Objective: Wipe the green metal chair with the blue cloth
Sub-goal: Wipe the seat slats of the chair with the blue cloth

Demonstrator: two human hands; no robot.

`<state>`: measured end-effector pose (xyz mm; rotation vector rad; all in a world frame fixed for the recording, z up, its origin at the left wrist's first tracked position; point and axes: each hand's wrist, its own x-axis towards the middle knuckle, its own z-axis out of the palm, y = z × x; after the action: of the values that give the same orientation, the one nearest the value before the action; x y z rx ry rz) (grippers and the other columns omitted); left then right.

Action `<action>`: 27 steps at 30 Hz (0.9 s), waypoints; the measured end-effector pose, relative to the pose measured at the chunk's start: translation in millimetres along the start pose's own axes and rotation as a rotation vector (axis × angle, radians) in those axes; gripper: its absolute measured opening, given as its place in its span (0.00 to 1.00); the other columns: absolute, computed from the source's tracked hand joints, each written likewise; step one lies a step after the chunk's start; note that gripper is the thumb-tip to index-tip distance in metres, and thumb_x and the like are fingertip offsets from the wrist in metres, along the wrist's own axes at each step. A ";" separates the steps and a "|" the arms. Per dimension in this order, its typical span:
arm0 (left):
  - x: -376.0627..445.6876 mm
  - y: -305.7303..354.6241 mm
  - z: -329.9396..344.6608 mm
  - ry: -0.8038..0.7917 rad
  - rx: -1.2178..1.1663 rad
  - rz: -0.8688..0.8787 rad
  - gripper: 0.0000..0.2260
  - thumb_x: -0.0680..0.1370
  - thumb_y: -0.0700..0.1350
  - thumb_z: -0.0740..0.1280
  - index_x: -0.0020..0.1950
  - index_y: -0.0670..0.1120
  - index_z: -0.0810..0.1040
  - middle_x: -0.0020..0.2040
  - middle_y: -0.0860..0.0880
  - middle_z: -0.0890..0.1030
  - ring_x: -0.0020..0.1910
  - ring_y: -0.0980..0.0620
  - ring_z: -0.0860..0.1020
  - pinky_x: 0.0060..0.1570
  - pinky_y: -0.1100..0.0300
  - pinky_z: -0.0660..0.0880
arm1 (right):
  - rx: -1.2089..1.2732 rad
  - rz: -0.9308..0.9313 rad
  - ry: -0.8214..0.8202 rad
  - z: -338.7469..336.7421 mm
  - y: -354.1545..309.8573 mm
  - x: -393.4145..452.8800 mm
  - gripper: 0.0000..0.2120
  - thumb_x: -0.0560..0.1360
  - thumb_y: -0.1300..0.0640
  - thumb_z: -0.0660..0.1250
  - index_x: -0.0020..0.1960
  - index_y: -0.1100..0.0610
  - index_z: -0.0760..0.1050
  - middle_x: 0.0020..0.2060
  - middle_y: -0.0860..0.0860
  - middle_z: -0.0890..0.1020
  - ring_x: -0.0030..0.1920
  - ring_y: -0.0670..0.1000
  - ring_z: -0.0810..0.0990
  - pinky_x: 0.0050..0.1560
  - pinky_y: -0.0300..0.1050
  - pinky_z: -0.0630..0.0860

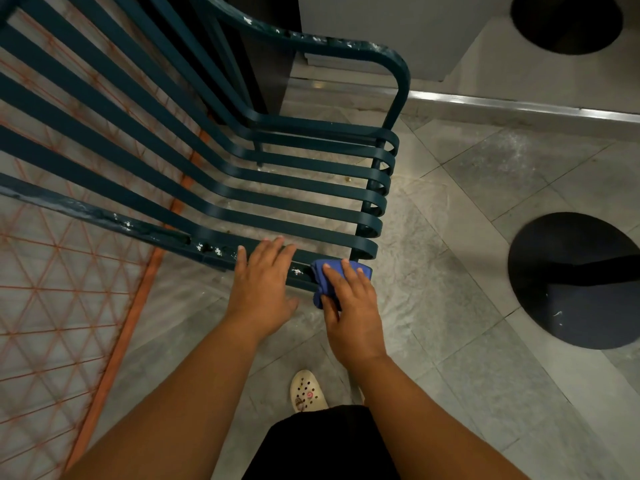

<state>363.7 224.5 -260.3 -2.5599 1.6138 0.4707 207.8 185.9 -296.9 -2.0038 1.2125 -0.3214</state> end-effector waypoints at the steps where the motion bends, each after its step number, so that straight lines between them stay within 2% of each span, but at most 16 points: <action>1: -2.0 -2.5 1.2 0.010 -0.004 -0.002 0.41 0.71 0.57 0.72 0.77 0.52 0.52 0.78 0.51 0.54 0.77 0.51 0.48 0.75 0.45 0.43 | 0.005 0.009 -0.011 1.1 1.0 0.9 0.25 0.79 0.55 0.63 0.73 0.45 0.63 0.75 0.49 0.62 0.76 0.54 0.55 0.75 0.52 0.55; 6: -12.3 -10.9 6.0 0.051 -0.052 -0.036 0.42 0.73 0.56 0.69 0.78 0.52 0.47 0.79 0.51 0.49 0.77 0.52 0.44 0.75 0.48 0.40 | 0.043 -0.017 0.048 8.0 -12.3 9.9 0.25 0.78 0.57 0.65 0.72 0.46 0.64 0.74 0.51 0.63 0.75 0.57 0.58 0.71 0.60 0.62; 9: -15.9 -15.0 7.0 0.065 -0.069 -0.050 0.42 0.74 0.56 0.69 0.78 0.52 0.46 0.79 0.51 0.47 0.77 0.52 0.43 0.75 0.48 0.39 | -0.150 -0.203 0.041 15.9 -8.5 3.6 0.27 0.75 0.58 0.69 0.71 0.46 0.67 0.73 0.53 0.66 0.73 0.64 0.62 0.69 0.64 0.64; 11: -18.2 -17.4 6.3 0.066 -0.053 -0.046 0.41 0.74 0.56 0.68 0.78 0.52 0.46 0.79 0.51 0.47 0.77 0.52 0.43 0.74 0.48 0.38 | -0.285 -0.308 0.056 13.8 4.6 1.4 0.28 0.72 0.60 0.72 0.69 0.47 0.70 0.71 0.54 0.69 0.70 0.65 0.66 0.66 0.62 0.67; 13: -21.1 -20.2 6.0 0.078 -0.061 -0.056 0.41 0.75 0.56 0.68 0.78 0.51 0.46 0.79 0.50 0.47 0.77 0.52 0.43 0.74 0.48 0.38 | -0.300 -0.267 0.080 7.2 7.7 4.3 0.27 0.72 0.59 0.72 0.69 0.48 0.71 0.69 0.56 0.71 0.66 0.65 0.71 0.64 0.60 0.70; 16: -25.9 -25.6 7.9 0.103 -0.072 -0.092 0.42 0.74 0.55 0.68 0.78 0.50 0.45 0.79 0.49 0.46 0.77 0.51 0.42 0.75 0.48 0.40 | -0.231 -0.140 0.098 12.0 -13.0 16.5 0.26 0.74 0.59 0.70 0.71 0.52 0.69 0.69 0.57 0.71 0.67 0.64 0.70 0.66 0.62 0.69; 20: -34.6 -26.2 13.7 0.180 -0.131 -0.151 0.41 0.73 0.53 0.70 0.78 0.47 0.49 0.79 0.46 0.48 0.77 0.49 0.45 0.75 0.48 0.44 | -0.310 -0.392 0.091 26.7 -18.0 13.7 0.31 0.66 0.66 0.75 0.67 0.56 0.73 0.66 0.57 0.75 0.66 0.64 0.72 0.66 0.62 0.67; 23: -43.5 -22.3 20.3 0.213 -0.226 -0.247 0.39 0.75 0.51 0.68 0.78 0.44 0.49 0.79 0.46 0.47 0.77 0.50 0.44 0.75 0.51 0.44 | -0.296 -0.296 0.126 14.9 -8.4 13.8 0.26 0.69 0.61 0.74 0.67 0.55 0.74 0.65 0.56 0.76 0.63 0.63 0.75 0.62 0.60 0.72; 25: -48.3 -20.2 25.9 0.183 -0.241 -0.282 0.40 0.77 0.52 0.65 0.78 0.44 0.43 0.78 0.48 0.41 0.77 0.51 0.40 0.75 0.51 0.42 | -0.255 -0.188 0.145 11.5 -12.8 20.1 0.24 0.73 0.57 0.72 0.68 0.56 0.72 0.66 0.58 0.75 0.63 0.62 0.75 0.63 0.59 0.70; 27: -50.0 -19.7 32.1 0.141 -0.248 -0.288 0.40 0.78 0.54 0.63 0.77 0.46 0.38 0.77 0.49 0.36 0.76 0.52 0.37 0.75 0.52 0.40 | -0.306 -0.214 0.140 17.2 -21.9 23.7 0.26 0.72 0.59 0.72 0.68 0.58 0.72 0.66 0.59 0.75 0.65 0.63 0.74 0.65 0.60 0.67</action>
<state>354.5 283.9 -277.8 -3.0093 1.2581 0.5010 243.9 179.9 -296.8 -2.4191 1.1910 -0.4073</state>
